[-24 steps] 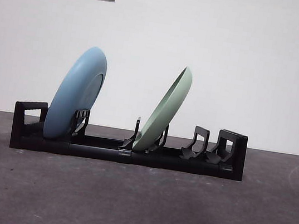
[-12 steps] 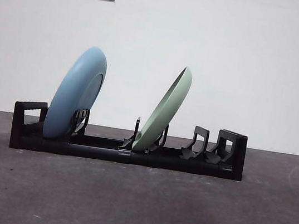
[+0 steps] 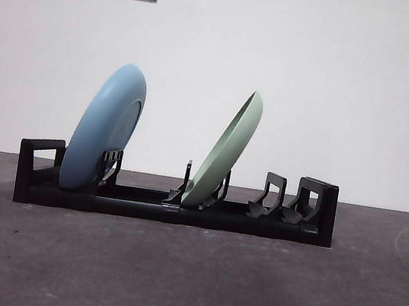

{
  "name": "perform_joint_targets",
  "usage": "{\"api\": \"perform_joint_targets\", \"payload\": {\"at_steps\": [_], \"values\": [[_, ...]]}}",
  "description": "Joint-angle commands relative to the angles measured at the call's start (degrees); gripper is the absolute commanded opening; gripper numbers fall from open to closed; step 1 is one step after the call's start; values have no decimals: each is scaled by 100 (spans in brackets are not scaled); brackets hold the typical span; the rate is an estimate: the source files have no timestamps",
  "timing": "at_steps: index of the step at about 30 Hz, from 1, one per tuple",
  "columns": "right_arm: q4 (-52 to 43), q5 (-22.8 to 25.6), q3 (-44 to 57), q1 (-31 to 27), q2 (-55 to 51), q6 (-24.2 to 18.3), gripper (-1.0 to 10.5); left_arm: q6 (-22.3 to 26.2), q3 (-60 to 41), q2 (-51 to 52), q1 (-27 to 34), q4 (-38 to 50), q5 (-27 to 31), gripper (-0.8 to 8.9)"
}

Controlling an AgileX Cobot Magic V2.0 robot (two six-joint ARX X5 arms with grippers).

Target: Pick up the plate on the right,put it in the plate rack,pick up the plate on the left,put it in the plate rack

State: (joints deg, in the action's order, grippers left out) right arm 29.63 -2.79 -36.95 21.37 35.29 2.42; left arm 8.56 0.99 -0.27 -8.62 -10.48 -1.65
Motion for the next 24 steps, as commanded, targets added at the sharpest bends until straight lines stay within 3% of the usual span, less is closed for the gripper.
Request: {"api": "perform_joint_targets", "payload": {"at_steps": [1, 3, 5, 7, 12, 17, 24], "values": [[-39, 17, 42, 4, -4, 68, 2, 48, -79, 15, 24, 11, 11, -4], [2, 52, 42, -2, -133, -74, 2, 48, -79, 15, 24, 11, 11, -4], [76, 313, 50, -212, -522, -612, 2, 48, -79, 15, 24, 11, 11, -3], [68, 149, 133, -592, -986, -807, 2, 48, -79, 15, 24, 11, 11, -3], [-813, -181, 1248, -1375, -2334, -833, 2, 48, -79, 15, 24, 11, 11, -4], [-1766, -181, 2636, -1362, -3003, -748, 2, 48, -79, 15, 24, 11, 11, -4], [-1818, -179, 3279, -1139, -3344, -632, 2, 48, -79, 15, 24, 11, 11, -3]]}}
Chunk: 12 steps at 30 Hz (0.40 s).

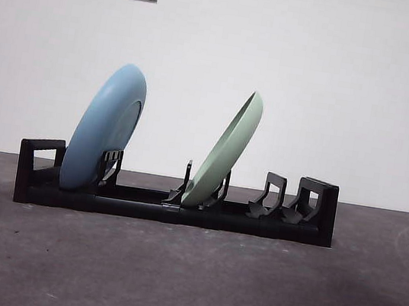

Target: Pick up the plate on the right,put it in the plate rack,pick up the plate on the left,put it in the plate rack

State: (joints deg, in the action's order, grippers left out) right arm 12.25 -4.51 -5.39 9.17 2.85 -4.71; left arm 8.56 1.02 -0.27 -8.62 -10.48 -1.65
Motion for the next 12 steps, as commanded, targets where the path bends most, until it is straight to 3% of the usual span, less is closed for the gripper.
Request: {"api": "perform_joint_targets", "payload": {"at_steps": [1, 12], "values": [[-79, -7, 173, 125, -151, 83, 2, 48, -81, 15, 24, 11, 11, -4], [-68, -7, 457, 258, -280, 81, 2, 48, -81, 15, 24, 11, 11, -4]]}}
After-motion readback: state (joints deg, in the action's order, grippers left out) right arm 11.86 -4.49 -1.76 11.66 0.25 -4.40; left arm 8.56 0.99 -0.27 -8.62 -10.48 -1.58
